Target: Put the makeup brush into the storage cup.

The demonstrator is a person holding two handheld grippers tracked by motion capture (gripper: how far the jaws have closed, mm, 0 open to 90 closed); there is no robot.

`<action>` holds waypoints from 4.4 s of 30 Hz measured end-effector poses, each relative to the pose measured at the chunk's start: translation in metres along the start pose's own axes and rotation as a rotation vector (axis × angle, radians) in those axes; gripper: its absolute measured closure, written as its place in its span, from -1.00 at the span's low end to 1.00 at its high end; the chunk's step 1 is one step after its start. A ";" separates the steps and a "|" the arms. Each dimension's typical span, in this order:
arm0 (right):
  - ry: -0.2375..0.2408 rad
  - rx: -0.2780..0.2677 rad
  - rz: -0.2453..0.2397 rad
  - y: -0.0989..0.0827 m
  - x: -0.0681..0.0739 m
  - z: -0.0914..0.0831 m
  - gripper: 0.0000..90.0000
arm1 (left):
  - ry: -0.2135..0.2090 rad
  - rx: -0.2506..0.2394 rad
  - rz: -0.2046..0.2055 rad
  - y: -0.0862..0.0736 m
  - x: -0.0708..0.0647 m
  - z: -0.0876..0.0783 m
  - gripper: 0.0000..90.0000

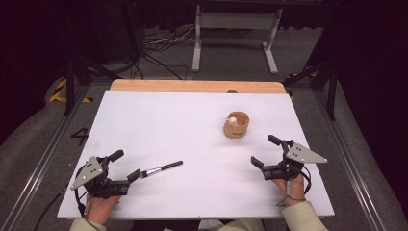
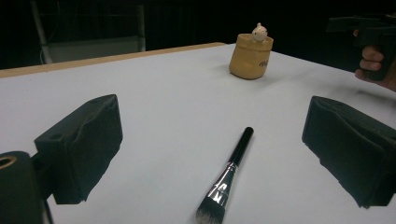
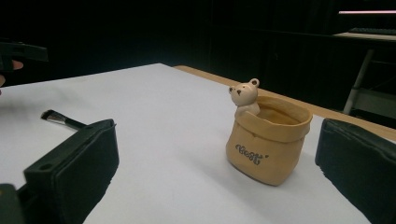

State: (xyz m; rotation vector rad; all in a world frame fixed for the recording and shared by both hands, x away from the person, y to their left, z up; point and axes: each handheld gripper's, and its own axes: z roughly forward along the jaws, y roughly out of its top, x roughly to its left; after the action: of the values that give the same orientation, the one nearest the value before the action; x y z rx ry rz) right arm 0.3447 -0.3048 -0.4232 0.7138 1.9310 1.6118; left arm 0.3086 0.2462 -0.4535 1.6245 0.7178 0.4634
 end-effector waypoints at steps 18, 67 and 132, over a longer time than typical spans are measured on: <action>0.008 -0.003 0.001 -0.001 -0.001 0.000 -1.00 | 0.000 -0.024 -0.001 0.008 -0.001 -0.006 -0.91; 0.033 0.038 -0.029 0.009 0.001 -0.004 -1.00 | -0.139 0.394 0.063 0.092 -0.001 0.062 -0.84; 0.061 0.059 0.026 0.006 -0.006 -0.006 -1.00 | -0.226 1.116 0.182 0.093 -0.014 0.124 -0.33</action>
State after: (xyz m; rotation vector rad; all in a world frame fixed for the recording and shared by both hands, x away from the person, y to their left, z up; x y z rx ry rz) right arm 0.3454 -0.3119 -0.4156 0.7233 2.0279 1.6153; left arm 0.3977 0.1397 -0.3833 2.7458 0.6893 -0.0534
